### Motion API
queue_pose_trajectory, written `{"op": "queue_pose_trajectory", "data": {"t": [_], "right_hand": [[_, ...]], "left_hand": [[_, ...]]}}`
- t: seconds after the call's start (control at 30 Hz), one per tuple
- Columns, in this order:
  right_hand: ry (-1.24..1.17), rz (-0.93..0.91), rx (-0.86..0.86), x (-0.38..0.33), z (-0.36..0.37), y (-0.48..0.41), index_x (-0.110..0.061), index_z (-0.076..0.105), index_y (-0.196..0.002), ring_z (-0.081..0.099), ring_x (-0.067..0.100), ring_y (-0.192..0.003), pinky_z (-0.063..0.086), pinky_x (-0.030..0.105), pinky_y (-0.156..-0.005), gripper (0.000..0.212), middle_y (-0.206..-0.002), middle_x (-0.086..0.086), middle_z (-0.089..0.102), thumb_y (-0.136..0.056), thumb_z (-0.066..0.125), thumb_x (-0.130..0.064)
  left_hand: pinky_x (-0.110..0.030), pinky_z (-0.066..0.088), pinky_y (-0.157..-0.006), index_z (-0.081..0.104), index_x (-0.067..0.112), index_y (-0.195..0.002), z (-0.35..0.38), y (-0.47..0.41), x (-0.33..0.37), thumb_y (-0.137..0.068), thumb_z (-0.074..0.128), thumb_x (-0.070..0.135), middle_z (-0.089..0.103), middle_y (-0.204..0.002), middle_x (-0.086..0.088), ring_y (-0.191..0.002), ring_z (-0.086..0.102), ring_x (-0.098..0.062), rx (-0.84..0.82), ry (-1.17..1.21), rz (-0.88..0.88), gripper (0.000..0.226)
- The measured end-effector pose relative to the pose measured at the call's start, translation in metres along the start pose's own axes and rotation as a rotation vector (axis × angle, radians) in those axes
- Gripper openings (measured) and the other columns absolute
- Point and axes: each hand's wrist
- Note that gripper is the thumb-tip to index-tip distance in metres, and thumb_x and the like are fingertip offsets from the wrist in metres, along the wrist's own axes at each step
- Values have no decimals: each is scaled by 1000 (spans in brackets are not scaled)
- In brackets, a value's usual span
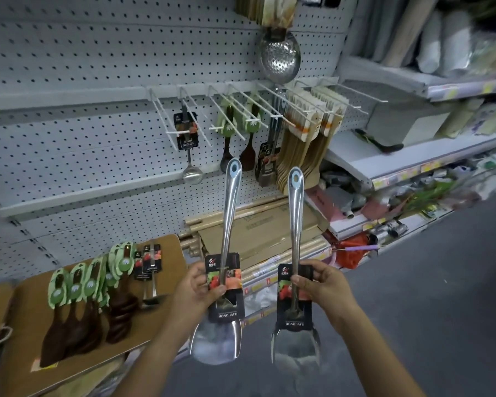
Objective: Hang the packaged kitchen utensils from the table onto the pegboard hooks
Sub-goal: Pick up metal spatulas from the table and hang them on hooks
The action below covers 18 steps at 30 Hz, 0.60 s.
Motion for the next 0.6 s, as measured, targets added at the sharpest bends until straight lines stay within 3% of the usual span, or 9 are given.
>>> {"op": "queue_pose_trajectory", "data": {"t": [0.13,0.3,0.53,0.6], "right_hand": [[19,-24,8,-10,-11,-34,-3,72,-99,73,30,-80,61,36,-72,20,-90,15,76,-82,74,7],[12,-47,-34,-18,-24,-67,-7,73,-98,74,29,-86,61,38,-77,20,-92,14,77,-82,74,6],[10,-63,-148,-30,-79,-120,-5,73,-98,73,24,-80,60,31,-67,18,-90,13,76,-84,72,6],[22,-69,-175,-35,-101,-138,-8,73,-98,74,23,-80,61,33,-71,18,-90,12,77,-84,72,4]], "left_hand": [[-49,59,-83,55,23,-115,15,-24,6,-64,81,12,75,-103,-4,-92,73,-20,7,16,-37,58],[-49,60,-81,51,18,-127,38,-43,8,-67,80,10,73,-108,-6,-93,73,-23,32,10,-51,67],[-40,62,-71,54,12,-118,100,-55,15,-78,71,-5,76,-95,-7,-84,75,-20,138,35,-14,47],[-39,62,-71,54,14,-117,123,-56,16,-78,72,-4,77,-95,-6,-85,74,-20,185,63,-8,47]]}}
Point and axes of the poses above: each hand's wrist, its own y-axis away from the middle knuckle, its own z-axis out of the palm, x = y × z
